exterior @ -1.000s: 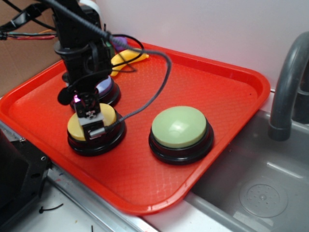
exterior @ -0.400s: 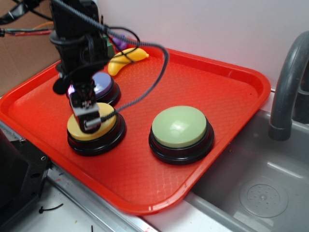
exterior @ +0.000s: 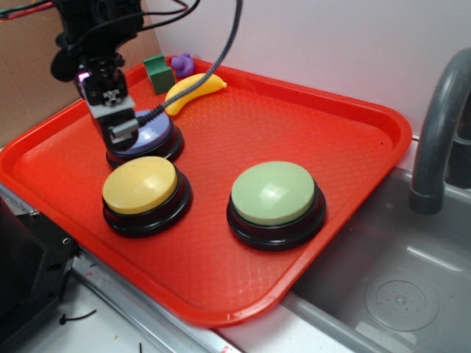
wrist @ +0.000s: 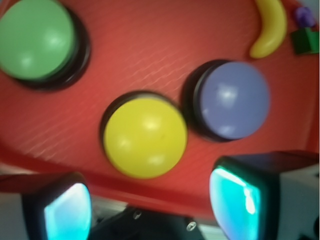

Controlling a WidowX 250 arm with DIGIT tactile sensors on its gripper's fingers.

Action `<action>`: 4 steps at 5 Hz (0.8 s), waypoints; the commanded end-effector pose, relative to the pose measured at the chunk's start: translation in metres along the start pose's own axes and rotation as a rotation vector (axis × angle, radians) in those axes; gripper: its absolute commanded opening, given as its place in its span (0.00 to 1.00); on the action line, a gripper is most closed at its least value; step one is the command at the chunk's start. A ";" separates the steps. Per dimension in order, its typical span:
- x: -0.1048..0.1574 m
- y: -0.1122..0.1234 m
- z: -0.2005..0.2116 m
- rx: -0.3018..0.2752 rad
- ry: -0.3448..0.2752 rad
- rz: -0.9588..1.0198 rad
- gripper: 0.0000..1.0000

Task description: Push the yellow button.

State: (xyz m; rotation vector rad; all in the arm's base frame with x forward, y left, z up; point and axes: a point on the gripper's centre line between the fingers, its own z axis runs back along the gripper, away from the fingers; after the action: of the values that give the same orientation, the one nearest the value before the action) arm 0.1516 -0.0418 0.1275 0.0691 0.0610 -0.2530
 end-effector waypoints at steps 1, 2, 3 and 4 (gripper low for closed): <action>-0.001 0.005 0.029 -0.011 -0.030 0.035 1.00; -0.004 0.007 0.037 -0.015 -0.020 0.051 1.00; -0.004 0.008 0.040 -0.013 -0.013 0.054 1.00; -0.005 0.010 0.048 -0.010 -0.014 0.059 1.00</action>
State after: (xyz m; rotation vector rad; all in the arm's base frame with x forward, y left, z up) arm 0.1486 -0.0333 0.1657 0.0630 0.0935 -0.1946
